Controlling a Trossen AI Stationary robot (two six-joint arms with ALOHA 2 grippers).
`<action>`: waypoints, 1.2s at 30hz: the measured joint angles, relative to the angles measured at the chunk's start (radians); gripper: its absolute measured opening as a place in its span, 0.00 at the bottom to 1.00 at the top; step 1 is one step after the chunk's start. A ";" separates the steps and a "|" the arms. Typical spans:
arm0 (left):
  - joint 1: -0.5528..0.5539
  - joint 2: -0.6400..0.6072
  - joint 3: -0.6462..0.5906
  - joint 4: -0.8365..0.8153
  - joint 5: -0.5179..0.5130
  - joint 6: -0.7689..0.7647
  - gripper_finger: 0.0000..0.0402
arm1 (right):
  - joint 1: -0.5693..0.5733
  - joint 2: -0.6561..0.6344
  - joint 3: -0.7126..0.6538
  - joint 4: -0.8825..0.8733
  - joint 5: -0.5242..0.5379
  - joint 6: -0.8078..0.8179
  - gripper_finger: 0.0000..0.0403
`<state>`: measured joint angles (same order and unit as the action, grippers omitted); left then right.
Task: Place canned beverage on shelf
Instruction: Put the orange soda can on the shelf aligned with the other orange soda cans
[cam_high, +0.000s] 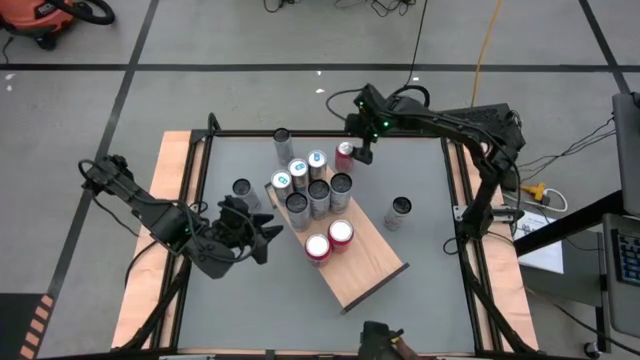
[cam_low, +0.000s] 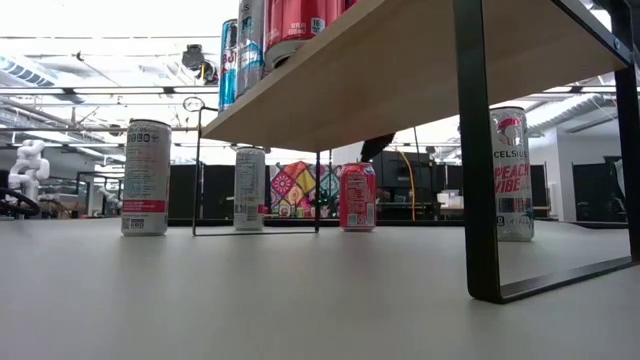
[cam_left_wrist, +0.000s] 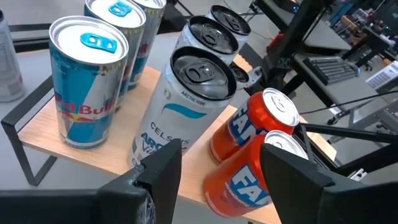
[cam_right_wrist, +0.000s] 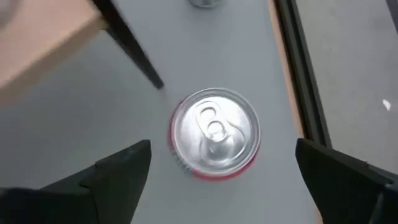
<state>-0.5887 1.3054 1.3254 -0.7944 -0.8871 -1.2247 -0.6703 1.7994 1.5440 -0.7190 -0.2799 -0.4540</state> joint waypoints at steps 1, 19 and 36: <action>0.001 0.002 0.000 0.000 0.003 0.000 0.54 | 0.000 0.011 0.000 0.004 0.009 0.001 0.93; 0.014 0.004 0.000 -0.008 0.022 -0.027 0.54 | 0.037 0.109 0.000 0.051 0.016 0.050 0.90; 0.039 0.004 0.000 -0.009 0.061 -0.018 0.54 | 0.044 0.107 0.001 0.041 0.021 0.075 0.62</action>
<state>-0.5499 1.3090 1.3251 -0.8032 -0.8262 -1.2430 -0.6262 1.9065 1.5451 -0.6780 -0.2588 -0.3788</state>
